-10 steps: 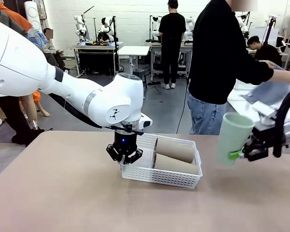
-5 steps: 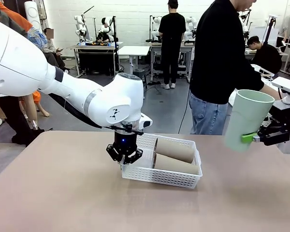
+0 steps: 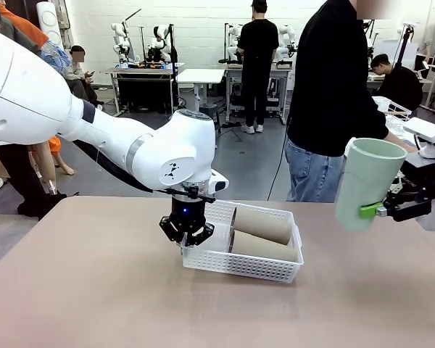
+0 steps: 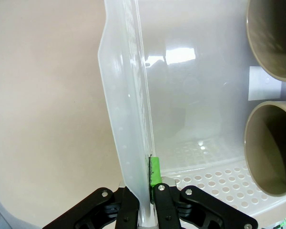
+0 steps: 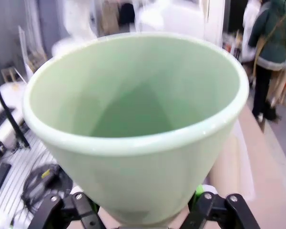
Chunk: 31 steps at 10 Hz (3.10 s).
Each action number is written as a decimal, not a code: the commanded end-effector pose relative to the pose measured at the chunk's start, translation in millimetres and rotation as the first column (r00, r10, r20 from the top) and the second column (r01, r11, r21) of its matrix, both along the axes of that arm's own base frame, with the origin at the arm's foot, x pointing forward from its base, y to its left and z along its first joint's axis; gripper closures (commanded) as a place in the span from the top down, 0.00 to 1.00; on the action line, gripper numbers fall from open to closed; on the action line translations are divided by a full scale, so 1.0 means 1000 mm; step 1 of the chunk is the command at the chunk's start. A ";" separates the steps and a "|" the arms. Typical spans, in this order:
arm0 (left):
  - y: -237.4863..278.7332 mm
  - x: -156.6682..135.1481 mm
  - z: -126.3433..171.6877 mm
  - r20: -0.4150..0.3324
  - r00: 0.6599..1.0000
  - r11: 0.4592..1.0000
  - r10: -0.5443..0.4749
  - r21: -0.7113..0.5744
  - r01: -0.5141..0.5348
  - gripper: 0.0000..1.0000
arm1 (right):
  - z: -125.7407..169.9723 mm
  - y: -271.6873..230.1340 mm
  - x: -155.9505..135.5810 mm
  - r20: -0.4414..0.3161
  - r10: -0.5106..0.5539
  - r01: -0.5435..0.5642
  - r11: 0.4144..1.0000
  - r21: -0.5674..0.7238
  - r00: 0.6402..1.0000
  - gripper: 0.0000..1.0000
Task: Clean and organize the cups into the basket.
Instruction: Pick up the Reusable plastic cup from the right side of the table and stack it inside the Organizing basket in the center of the table.
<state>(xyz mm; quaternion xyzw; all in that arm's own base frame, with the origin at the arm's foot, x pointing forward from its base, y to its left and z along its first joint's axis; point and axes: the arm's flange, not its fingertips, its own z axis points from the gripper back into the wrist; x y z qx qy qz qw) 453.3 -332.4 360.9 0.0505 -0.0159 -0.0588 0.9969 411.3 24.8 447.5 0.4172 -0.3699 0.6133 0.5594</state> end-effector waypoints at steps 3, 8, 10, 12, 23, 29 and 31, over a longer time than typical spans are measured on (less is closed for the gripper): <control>0.000 -0.003 -0.004 -0.003 1.000 1.000 -0.013 0.016 0.013 0.00 | 0.098 0.110 0.024 -0.064 -0.120 0.064 0.826 -0.560 0.991 0.81; 0.000 -0.003 -0.004 -0.003 1.000 1.000 -0.013 0.016 0.013 0.00 | 0.061 0.181 0.094 -0.248 -0.246 -0.050 0.606 -0.794 0.937 0.81; 0.000 -0.003 -0.004 -0.003 1.000 1.000 -0.013 0.016 0.013 0.00 | 0.041 0.204 0.107 -0.241 -0.239 -0.066 0.567 -0.821 0.940 0.81; 0.000 -0.003 -0.004 -0.003 1.000 1.000 -0.013 0.016 0.013 0.00 | 0.023 0.223 0.117 -0.239 -0.244 -0.082 0.518 -0.851 0.940 0.81; 0.000 -0.003 -0.004 -0.003 1.000 1.000 -0.013 0.016 0.013 0.00 | -0.055 0.236 0.115 0.044 -0.125 0.098 0.468 -0.878 0.991 0.81; 0.000 -0.003 -0.004 -0.003 1.000 1.000 -0.013 0.016 0.013 0.00 | -0.054 0.226 0.089 0.057 -0.070 0.085 0.537 -0.839 0.996 1.00; 0.000 -0.003 -0.004 -0.003 1.000 1.000 -0.013 0.016 0.013 0.00 | -0.035 0.215 0.074 0.094 -0.056 0.109 0.591 -0.799 0.994 1.00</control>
